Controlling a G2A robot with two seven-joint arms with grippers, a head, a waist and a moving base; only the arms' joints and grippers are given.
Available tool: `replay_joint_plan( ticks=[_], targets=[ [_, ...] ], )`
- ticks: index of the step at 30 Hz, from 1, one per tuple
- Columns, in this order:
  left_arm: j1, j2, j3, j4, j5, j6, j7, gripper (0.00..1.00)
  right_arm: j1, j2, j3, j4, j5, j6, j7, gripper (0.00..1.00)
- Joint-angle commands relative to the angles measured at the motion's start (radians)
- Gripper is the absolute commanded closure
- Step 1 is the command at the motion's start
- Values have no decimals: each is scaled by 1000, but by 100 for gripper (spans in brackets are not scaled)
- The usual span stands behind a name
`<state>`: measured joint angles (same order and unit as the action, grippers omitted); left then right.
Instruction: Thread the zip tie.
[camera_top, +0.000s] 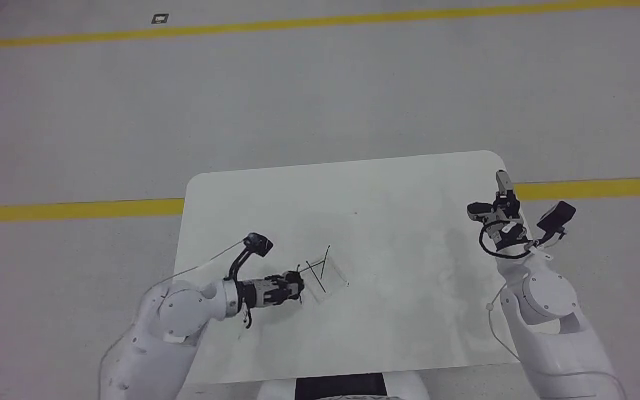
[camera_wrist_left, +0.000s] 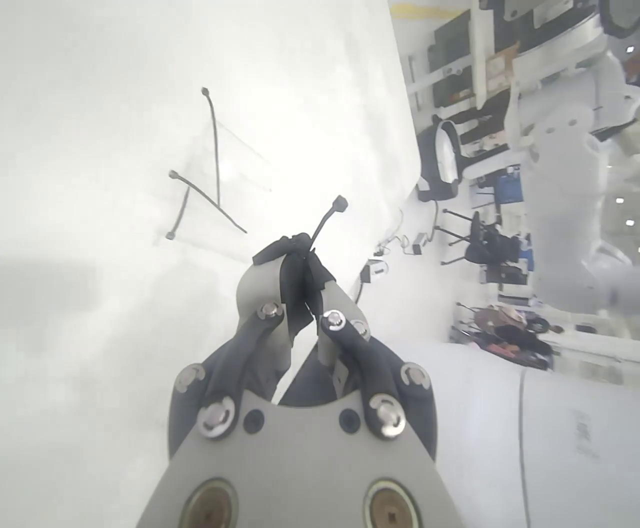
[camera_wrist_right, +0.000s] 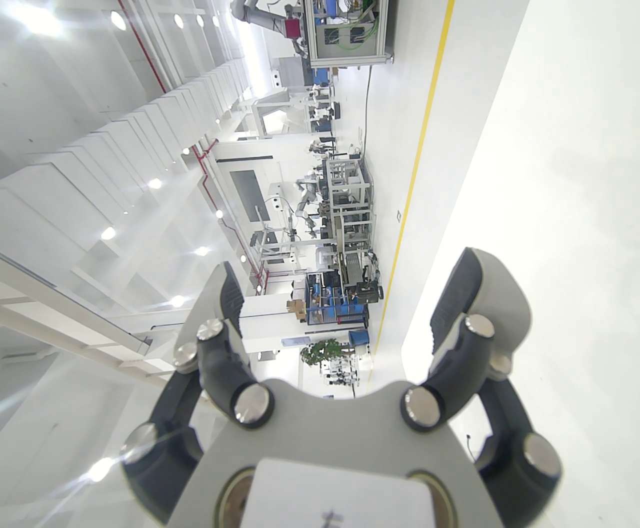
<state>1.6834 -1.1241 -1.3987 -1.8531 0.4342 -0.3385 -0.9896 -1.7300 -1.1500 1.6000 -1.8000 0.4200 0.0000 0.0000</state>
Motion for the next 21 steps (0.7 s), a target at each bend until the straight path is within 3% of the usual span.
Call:
replay_joint_plan(
  ticks=[1, 6, 16, 18, 21],
  targets=[
    [25, 3, -4, -30, 76, 9, 54, 100, 0, 0, 0, 0, 0, 0, 0, 0],
    [94, 12, -3, -113, 221, 25, 140, 100, 0, 0, 0, 0, 0, 0, 0, 0],
    [92, 12, -5, -111, 230, 31, 145, 100, 0, 0, 0, 0, 0, 0, 0, 0],
    [95, 13, 6, -126, 327, 66, 185, 100, 0, 0, 0, 0, 0, 0, 0, 0],
    [121, 17, 10, -167, 422, 78, 240, 100, 0, 0, 0, 0, 0, 0, 0, 0]
  ],
)
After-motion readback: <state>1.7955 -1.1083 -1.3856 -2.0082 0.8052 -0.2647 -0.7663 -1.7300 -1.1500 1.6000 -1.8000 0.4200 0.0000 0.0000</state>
